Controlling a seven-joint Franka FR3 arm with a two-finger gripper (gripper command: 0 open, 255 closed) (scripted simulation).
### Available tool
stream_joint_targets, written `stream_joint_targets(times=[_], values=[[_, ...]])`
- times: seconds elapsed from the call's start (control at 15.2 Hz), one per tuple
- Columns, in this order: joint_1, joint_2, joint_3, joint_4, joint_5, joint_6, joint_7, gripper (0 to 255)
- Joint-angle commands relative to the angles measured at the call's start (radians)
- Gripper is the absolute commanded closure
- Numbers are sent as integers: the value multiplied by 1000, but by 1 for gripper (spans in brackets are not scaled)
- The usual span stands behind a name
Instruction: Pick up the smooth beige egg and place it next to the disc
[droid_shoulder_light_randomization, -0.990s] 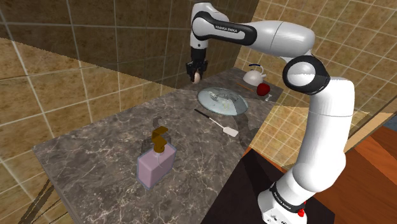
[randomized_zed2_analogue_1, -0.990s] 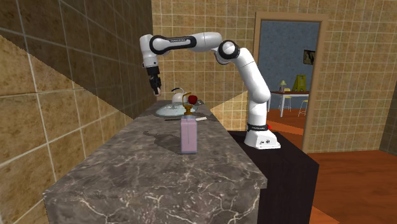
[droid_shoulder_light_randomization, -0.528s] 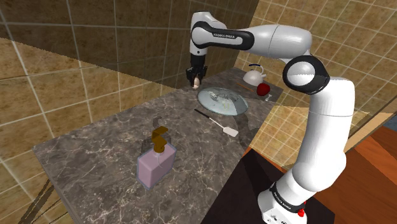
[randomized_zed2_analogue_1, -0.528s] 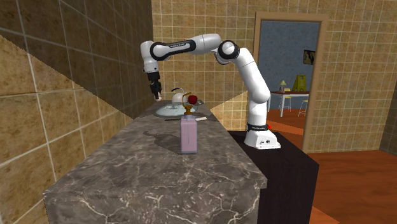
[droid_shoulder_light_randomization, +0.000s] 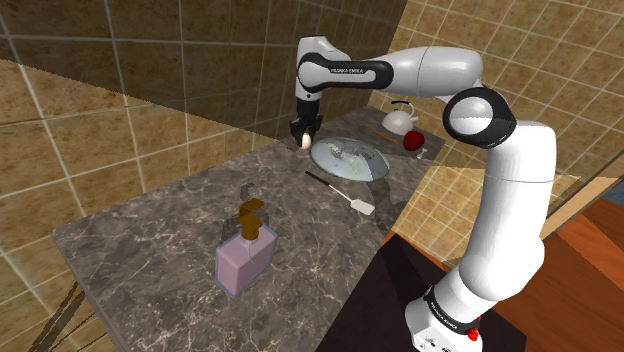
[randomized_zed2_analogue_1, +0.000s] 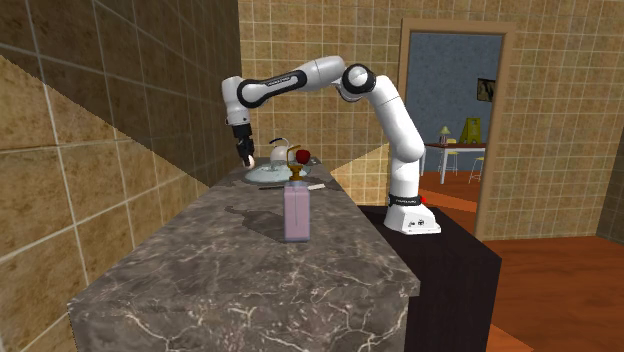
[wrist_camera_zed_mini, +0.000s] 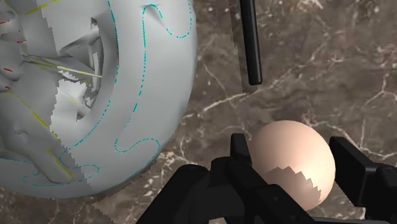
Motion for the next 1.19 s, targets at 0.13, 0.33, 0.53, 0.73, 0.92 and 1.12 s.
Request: stream_joint_targets(times=[0.13, 0.33, 0.53, 0.73, 0.92, 1.12], values=[[-2, 11, -2, -36, -4, 47, 5, 255], [-3, 20, -4, -62, -8, 82, 10, 255], [-3, 32, -6, -85, -12, 116, 15, 255], [-3, 45, -8, -106, -17, 149, 20, 255], [-3, 55, -10, -119, -21, 171, 24, 255], [-3, 56, -10, -119, -21, 171, 24, 255]])
